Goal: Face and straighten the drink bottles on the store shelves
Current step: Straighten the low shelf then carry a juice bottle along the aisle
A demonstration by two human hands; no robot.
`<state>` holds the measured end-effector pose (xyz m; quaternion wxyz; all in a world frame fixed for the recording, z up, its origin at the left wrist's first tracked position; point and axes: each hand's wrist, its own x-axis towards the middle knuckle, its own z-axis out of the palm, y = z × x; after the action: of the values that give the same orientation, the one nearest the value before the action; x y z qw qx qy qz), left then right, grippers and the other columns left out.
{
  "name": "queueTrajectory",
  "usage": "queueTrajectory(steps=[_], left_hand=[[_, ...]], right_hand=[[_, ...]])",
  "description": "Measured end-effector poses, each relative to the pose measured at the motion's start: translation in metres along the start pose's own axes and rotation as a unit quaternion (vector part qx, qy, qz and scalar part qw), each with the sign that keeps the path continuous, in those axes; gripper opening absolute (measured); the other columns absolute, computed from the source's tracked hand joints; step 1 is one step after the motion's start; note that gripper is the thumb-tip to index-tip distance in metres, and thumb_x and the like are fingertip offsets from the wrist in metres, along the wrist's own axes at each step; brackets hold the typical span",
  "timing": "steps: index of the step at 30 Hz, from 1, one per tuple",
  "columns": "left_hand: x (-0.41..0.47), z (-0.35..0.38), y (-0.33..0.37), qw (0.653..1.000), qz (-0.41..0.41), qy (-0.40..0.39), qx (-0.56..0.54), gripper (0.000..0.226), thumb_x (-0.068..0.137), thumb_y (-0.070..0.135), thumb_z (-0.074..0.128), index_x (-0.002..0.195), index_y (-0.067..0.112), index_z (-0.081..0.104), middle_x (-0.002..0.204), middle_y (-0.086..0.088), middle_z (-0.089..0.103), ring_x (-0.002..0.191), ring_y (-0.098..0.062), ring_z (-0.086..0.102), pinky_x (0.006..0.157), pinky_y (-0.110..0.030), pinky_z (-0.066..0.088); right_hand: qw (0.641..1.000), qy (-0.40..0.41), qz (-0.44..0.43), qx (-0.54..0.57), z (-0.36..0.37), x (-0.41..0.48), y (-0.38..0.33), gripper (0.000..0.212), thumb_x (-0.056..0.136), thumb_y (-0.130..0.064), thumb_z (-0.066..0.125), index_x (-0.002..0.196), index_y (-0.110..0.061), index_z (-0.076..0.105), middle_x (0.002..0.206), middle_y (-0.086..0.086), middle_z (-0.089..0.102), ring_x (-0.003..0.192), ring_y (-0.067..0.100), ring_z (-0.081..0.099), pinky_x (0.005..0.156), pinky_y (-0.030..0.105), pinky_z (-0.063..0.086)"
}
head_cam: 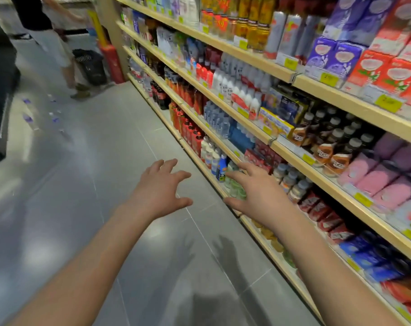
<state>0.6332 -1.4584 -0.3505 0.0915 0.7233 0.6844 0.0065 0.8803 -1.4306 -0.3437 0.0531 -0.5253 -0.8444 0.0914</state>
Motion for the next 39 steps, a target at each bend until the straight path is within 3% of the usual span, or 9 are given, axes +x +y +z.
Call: queueTrajectory(steps=[9,21,29,39], left_hand=[[0.086,-0.017,-0.123,0.999,-0.031,-0.005,-0.019,0.076,0.080,0.065,0.064,0.147,0.043,0.036,0.163,0.000,0.019,0.149,-0.030,0.013,0.119,-0.048,0.021],[0.286,-0.047,-0.245,0.994,-0.110,-0.003,-0.007,0.075,0.080,0.064,0.064,0.147,0.045,0.035,0.163,-0.001,0.019,0.148,-0.030,0.015,0.119,-0.050,0.024],[0.384,-0.076,-0.322,0.989,-0.147,-0.017,-0.010,0.076,0.082,0.062,0.064,0.148,0.043,0.034,0.163,-0.001,0.017,0.149,-0.030,0.013,0.120,-0.048,0.021],[0.536,-0.083,-0.505,0.991,-0.130,-0.029,-0.019,0.077,0.082,0.063,0.065,0.149,0.043,0.032,0.164,-0.002,0.016,0.149,-0.031,0.013,0.119,-0.049,0.024]], right_hand=[[0.999,-0.021,-0.038,0.012,0.019,0.152,-0.057,0.068,0.090,-0.060,0.065,0.151,-0.040,0.044,0.159,-0.001,0.038,0.142,0.023,0.041,0.111,0.040,0.040],[0.993,-0.009,-0.108,0.040,0.028,0.424,-0.051,0.067,0.090,-0.060,0.066,0.150,-0.038,0.046,0.162,0.001,0.036,0.147,0.022,0.035,0.116,0.040,0.034],[0.988,-0.052,-0.134,0.051,0.033,0.571,-0.066,0.068,0.091,-0.059,0.066,0.152,-0.038,0.045,0.163,0.001,0.033,0.149,0.022,0.032,0.119,0.044,0.032],[0.991,-0.067,-0.104,0.049,0.083,0.780,-0.138,0.067,0.092,-0.054,0.067,0.152,-0.037,0.043,0.162,0.001,0.034,0.148,0.023,0.032,0.119,0.045,0.033]])
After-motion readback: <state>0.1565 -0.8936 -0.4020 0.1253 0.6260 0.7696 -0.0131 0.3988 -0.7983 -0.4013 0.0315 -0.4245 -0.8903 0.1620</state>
